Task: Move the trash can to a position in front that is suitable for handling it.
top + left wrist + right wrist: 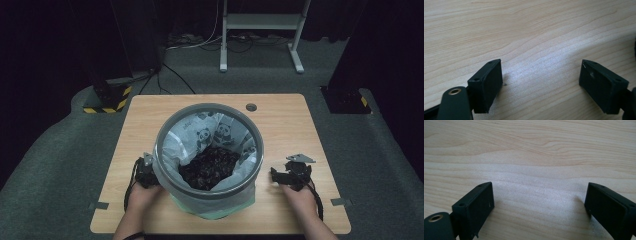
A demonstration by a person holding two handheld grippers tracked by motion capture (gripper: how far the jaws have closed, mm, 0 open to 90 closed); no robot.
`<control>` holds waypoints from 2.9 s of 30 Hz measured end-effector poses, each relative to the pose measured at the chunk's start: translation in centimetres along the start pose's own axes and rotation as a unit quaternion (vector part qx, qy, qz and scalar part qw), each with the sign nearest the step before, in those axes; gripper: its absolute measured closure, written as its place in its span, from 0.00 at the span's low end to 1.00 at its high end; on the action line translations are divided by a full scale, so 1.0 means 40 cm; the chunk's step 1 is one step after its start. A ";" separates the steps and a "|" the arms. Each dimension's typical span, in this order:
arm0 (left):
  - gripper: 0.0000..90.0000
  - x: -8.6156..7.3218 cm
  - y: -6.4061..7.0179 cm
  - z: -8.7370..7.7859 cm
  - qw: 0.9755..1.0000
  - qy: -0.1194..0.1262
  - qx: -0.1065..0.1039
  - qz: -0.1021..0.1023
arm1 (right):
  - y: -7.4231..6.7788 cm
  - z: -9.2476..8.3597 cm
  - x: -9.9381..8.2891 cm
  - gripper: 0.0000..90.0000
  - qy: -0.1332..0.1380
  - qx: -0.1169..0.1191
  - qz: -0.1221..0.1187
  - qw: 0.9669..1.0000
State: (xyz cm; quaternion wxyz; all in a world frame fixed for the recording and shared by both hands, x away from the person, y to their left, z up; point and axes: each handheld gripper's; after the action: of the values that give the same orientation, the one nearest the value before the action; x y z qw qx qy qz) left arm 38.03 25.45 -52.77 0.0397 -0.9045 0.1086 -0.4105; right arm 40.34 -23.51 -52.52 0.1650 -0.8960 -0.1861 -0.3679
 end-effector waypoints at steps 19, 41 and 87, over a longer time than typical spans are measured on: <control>0.17 -0.001 -0.019 -0.013 0.999 -0.001 -0.017 -0.046 | -0.004 -0.008 0.019 0.10 0.014 0.005 -0.028 1.000; 0.16 0.013 -0.023 -0.189 0.995 0.042 -0.003 -0.087 | -0.101 -0.095 0.080 0.11 0.101 0.057 -0.079 0.990; 0.17 0.050 0.062 -0.293 0.997 0.062 -0.004 -0.045 | -0.216 -0.139 0.091 0.11 0.142 0.092 -0.155 0.973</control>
State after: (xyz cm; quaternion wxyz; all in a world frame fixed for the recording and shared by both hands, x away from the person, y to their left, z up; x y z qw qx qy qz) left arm 30.10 22.80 -43.96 0.0105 -0.8816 0.0715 -0.4664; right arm 35.48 -17.58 -44.80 0.2121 -0.7758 -0.3307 -0.4937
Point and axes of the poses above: each handheld gripper's, and its own axes: z roughly forward along the jaws, x roughly out of its top, y roughly to its right, and after that the axes turned 14 degrees about x, right-handed
